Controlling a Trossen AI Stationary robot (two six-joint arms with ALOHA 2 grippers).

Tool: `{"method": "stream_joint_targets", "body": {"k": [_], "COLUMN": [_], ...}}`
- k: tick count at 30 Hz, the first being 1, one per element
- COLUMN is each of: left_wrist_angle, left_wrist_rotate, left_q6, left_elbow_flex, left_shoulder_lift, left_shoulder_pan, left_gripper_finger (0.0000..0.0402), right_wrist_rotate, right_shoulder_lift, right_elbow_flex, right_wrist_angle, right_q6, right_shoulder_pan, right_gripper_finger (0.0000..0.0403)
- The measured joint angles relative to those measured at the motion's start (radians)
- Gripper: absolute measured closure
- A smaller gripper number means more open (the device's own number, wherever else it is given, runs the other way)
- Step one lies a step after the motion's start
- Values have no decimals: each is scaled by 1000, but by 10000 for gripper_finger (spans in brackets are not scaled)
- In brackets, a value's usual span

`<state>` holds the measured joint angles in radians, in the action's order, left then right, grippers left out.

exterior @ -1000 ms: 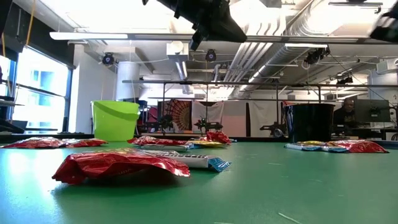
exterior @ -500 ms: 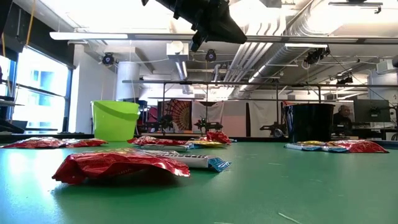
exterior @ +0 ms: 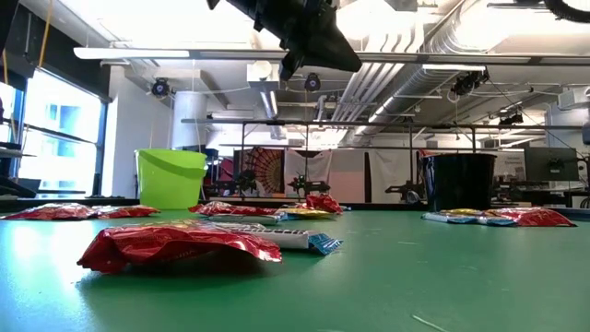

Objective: Sort candy by brand, put in halloween buckets
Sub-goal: Put the yellow candy into the black bucket

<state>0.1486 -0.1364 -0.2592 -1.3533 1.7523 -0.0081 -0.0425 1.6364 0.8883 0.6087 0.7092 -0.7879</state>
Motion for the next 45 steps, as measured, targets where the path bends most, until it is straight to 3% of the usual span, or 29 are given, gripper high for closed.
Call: {"method": "stream_joint_targets", "body": {"k": [5,12,18,23,30,39,45], "left_wrist_angle": [15,14,13,12,11,3,-16], "left_wrist_rotate": [0,-3,-3,-4,-28,-34,-34], "left_q6": [0,0,0,0,0,0,0], "left_elbow_flex": [0,0,0,0,0,0,-1], "left_shoulder_lift": [0,0,0,0,0,0,0], "left_shoulder_pan": [0,0,0,0,0,0,0], "left_gripper_finger": [394,394,394,394,394,394,394], "right_wrist_rotate": [-2,-71,-91,-87,0,189,198], "right_shoulder_lift": [11,11,-36,-166,-349,-541,-593], "right_elbow_flex": [0,0,0,1,1,1,1], "right_wrist_angle": [17,19,31,86,201,379,381], "right_q6": [-22,-19,54,149,249,262,195], "right_shoulder_pan": [0,0,1,20,83,299,514], "right_gripper_finger": [281,393,400,402,402,403,403]}}
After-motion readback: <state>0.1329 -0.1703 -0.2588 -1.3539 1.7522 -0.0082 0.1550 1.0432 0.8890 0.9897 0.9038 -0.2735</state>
